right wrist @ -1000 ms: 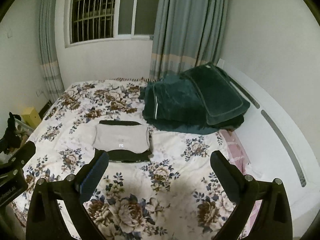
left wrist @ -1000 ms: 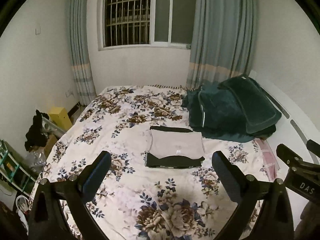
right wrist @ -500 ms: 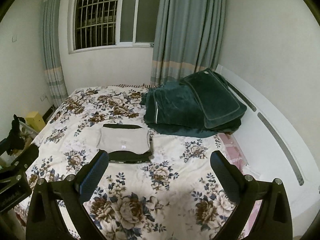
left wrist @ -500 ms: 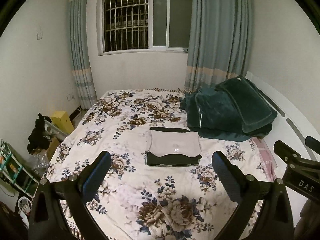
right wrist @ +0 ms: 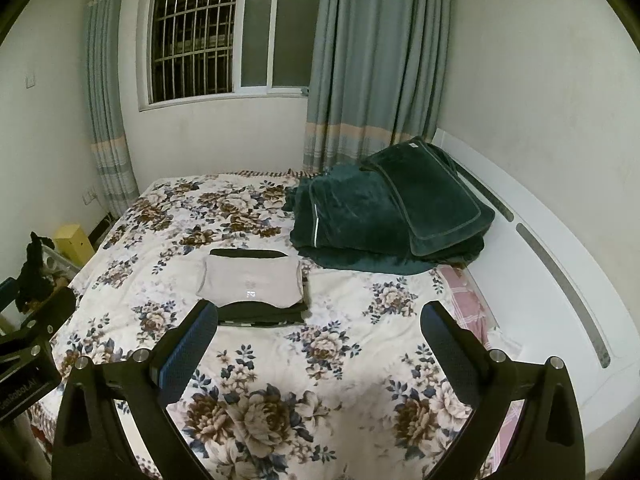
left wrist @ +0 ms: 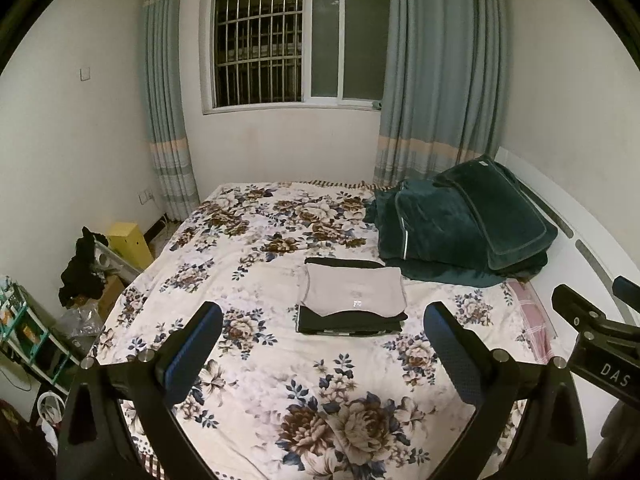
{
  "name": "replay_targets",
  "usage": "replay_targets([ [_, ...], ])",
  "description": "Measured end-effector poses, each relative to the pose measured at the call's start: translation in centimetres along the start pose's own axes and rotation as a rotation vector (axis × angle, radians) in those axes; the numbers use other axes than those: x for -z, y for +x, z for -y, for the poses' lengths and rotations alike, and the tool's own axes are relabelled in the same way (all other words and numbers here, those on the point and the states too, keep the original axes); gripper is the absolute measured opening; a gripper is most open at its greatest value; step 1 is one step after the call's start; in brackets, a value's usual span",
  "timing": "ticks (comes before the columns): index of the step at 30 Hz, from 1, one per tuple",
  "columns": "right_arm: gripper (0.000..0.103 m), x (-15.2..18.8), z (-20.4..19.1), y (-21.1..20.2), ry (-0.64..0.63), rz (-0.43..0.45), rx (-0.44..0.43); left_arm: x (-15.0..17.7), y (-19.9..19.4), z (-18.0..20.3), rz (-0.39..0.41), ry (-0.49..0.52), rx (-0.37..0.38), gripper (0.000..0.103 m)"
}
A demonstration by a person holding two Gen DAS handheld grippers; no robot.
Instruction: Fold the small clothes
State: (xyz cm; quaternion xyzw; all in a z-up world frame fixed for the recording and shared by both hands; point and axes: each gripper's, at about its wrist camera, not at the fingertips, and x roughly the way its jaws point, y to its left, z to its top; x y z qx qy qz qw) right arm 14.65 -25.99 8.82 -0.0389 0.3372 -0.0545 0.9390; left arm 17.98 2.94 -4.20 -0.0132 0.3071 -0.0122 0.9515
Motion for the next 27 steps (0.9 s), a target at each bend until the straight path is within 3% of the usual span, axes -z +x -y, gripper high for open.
replay_targets([
  [27, 0.103, -1.9, -1.7, -0.7, -0.003, 0.01, -0.025, -1.4, -1.0, -0.2, 0.017, -0.006, -0.008, 0.103],
])
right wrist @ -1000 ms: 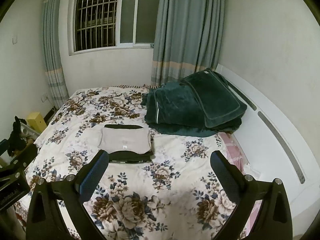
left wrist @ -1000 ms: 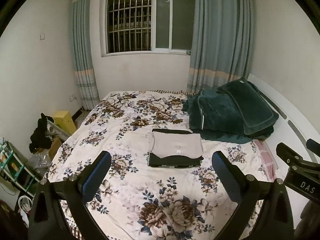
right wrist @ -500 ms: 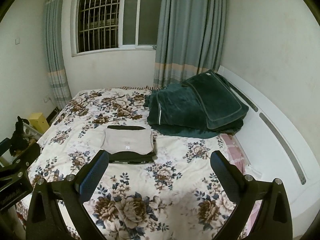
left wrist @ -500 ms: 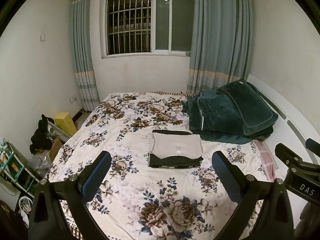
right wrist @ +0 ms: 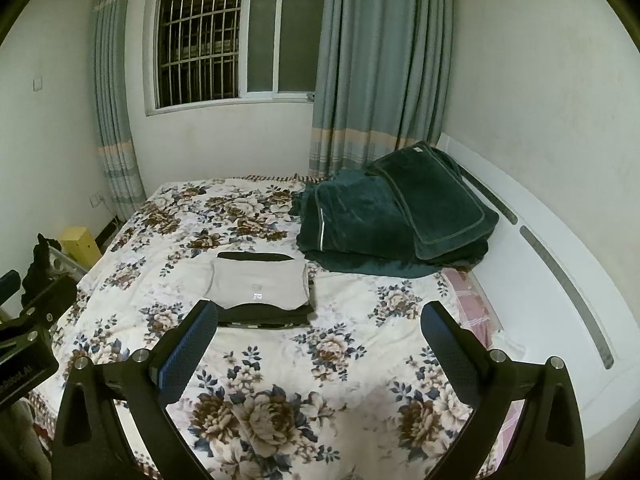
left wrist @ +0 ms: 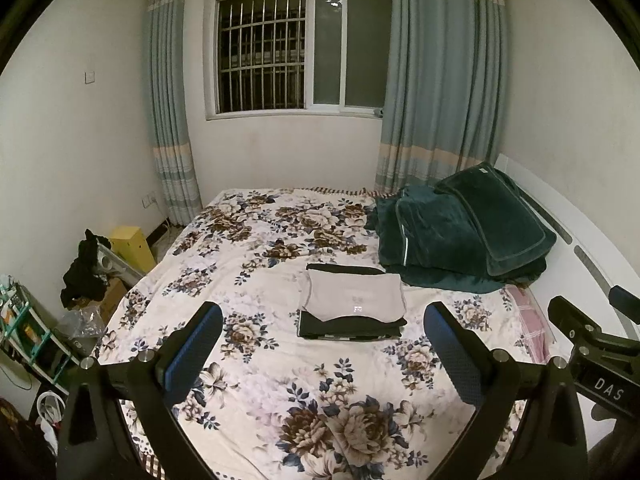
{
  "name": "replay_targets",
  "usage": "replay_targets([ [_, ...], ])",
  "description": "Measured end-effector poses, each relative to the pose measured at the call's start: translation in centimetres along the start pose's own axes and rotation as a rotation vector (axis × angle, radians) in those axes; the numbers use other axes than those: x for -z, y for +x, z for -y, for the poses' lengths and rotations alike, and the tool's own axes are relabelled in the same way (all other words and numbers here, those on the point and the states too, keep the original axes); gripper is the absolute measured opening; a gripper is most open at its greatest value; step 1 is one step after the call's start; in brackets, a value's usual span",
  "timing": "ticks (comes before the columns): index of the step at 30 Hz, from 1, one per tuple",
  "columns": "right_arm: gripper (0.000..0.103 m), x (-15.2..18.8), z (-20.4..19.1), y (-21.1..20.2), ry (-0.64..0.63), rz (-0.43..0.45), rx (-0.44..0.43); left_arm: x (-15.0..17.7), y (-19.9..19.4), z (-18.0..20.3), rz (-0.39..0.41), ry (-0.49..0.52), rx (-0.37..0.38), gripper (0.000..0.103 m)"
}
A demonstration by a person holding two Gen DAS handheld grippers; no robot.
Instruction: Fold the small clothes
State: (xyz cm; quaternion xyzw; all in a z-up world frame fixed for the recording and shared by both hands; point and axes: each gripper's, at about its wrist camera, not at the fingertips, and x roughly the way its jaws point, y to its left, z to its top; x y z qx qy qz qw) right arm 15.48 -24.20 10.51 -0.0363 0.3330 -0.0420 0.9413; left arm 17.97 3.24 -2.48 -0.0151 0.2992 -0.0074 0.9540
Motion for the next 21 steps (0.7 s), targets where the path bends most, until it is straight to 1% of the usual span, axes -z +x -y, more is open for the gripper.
replay_targets([
  [14, 0.103, 0.65, 0.27, -0.37, 0.01, 0.005, 0.005, 0.12, -0.07, 0.28, 0.005, 0.002, -0.005, 0.103],
  [18, 0.103, 0.54, -0.08, -0.3, 0.012, 0.0, 0.004, -0.31, -0.01, 0.3, 0.001, 0.0, -0.006, 0.103],
  [21, 0.103, 0.82, -0.38, -0.23, 0.014, -0.002, 0.004, -0.01, -0.1, 0.23, 0.002, -0.001, -0.007, 0.103],
])
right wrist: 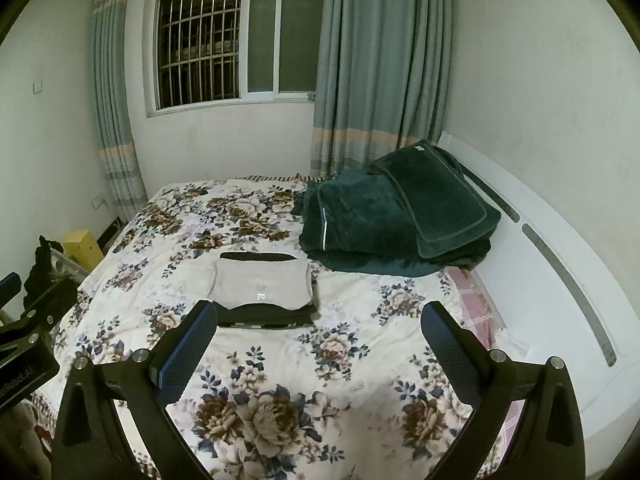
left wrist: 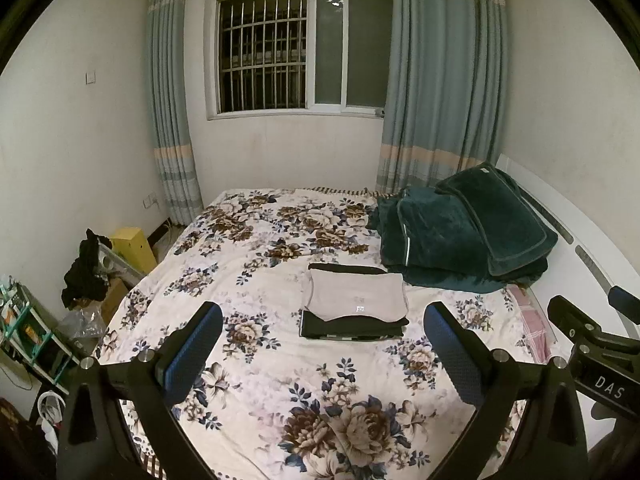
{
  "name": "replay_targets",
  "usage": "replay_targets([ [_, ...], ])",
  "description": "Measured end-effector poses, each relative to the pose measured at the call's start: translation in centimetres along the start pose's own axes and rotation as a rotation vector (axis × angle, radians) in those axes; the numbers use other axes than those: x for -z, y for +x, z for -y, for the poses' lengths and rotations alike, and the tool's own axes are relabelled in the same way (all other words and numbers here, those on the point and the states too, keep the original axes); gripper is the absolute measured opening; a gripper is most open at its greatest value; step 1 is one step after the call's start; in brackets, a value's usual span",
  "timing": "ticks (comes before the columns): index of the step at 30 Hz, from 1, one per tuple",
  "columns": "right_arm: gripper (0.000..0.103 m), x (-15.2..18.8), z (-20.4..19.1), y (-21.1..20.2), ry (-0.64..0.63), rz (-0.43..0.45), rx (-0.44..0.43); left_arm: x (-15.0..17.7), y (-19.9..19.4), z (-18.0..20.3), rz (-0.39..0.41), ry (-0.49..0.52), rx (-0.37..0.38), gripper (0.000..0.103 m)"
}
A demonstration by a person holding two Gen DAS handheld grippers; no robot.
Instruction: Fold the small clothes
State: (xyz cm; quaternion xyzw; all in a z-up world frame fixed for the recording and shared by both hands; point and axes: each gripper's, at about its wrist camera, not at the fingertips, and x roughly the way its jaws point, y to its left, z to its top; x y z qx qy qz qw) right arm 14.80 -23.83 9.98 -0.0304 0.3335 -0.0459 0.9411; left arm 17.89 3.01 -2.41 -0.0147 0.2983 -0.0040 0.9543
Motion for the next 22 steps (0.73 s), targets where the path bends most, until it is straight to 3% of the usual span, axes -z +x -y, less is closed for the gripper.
replay_targets([
  [22, 0.103, 0.41, -0.21, 0.0, 0.005, 0.004, 0.007, 0.38, 0.11, -0.45, 0.004, -0.008, -0.003, 0.103],
])
